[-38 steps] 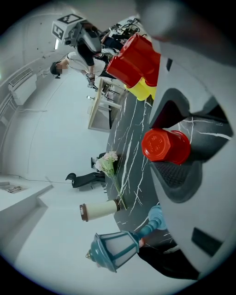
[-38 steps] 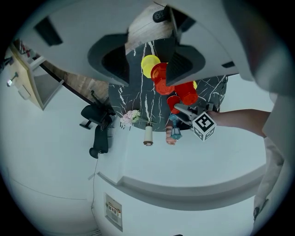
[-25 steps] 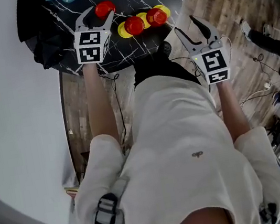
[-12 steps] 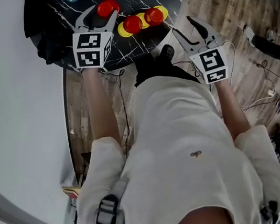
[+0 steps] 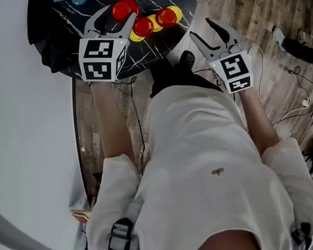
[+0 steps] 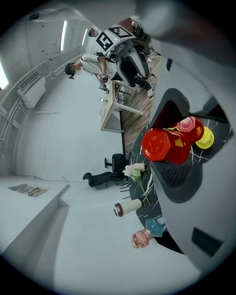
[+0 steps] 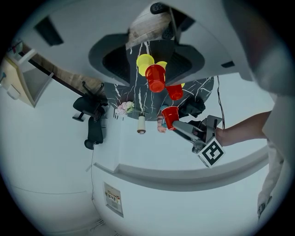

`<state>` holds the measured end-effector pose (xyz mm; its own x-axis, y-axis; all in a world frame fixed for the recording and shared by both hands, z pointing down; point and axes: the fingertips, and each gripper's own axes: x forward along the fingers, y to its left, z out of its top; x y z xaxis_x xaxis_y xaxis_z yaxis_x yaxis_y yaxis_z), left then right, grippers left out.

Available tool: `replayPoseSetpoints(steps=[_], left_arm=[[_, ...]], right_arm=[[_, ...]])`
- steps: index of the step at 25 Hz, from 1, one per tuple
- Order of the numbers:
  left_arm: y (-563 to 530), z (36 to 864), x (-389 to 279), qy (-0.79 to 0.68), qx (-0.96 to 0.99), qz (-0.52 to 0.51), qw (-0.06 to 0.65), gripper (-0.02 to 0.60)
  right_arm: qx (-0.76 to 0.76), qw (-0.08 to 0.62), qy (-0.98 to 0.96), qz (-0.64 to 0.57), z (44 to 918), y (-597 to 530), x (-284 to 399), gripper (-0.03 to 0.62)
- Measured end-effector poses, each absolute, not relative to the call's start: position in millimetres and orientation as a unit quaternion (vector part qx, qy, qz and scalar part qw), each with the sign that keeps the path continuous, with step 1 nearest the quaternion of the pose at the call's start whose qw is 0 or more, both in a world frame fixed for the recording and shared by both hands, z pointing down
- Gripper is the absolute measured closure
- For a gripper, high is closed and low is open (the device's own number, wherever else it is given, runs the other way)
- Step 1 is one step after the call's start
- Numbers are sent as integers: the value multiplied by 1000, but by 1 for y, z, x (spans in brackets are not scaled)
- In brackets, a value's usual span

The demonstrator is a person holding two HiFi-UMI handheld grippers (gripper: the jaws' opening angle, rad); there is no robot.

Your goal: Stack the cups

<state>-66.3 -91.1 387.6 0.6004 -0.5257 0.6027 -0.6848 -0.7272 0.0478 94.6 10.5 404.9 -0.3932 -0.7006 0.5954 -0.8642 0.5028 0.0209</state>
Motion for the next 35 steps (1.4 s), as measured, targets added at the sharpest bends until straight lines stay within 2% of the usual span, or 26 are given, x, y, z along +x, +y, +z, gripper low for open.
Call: replayPoseSetpoints(steps=[35], left_arm=[[-38, 403, 1, -257, 897, 340, 115, 351]], right_arm=[[472, 273, -824, 155, 408, 26, 120, 353]])
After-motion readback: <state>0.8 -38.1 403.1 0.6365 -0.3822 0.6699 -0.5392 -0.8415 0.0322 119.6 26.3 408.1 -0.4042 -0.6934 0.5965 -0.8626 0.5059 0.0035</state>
